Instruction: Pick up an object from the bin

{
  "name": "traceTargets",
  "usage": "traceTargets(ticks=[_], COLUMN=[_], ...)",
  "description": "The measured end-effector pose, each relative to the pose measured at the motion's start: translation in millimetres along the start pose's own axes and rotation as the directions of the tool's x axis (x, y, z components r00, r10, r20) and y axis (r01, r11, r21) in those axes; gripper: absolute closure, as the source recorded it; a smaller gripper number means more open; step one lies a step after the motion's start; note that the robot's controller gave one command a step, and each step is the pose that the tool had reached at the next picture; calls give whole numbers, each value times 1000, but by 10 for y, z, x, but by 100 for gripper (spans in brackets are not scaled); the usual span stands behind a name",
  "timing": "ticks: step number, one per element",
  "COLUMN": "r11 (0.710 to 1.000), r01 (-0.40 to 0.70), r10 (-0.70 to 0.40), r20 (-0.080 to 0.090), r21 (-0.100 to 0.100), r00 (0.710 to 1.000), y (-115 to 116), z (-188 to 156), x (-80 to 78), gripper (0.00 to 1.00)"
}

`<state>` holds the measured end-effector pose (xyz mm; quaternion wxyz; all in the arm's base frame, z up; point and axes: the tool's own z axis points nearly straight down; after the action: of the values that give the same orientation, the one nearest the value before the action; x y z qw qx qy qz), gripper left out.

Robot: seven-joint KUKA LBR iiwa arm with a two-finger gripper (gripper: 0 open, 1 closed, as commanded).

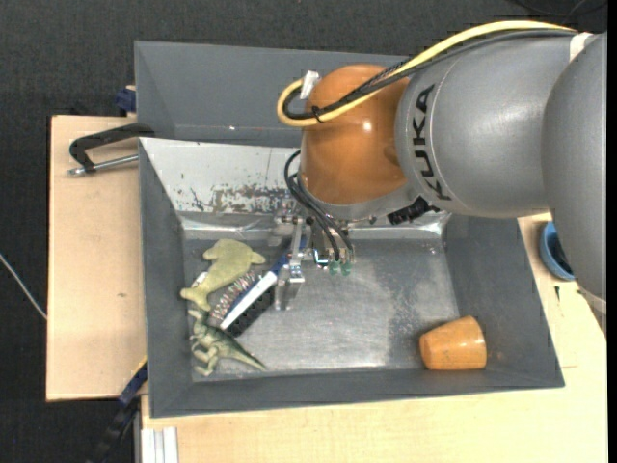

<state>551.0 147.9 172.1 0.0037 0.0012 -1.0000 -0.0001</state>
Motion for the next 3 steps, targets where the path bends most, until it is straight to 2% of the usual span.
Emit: traceTargets(ticks=[1,2,3], r11=[1000,1000,981], r01=[-2,-2,195], r10=[2,2,-195], r20=[8,8,2], r21=[-1,-1,1], r00=[1000,1000,981], y=[-8,-8,123], z=[-45,-45,968], x=[-20,-20,-166], gripper=[100,0,0])
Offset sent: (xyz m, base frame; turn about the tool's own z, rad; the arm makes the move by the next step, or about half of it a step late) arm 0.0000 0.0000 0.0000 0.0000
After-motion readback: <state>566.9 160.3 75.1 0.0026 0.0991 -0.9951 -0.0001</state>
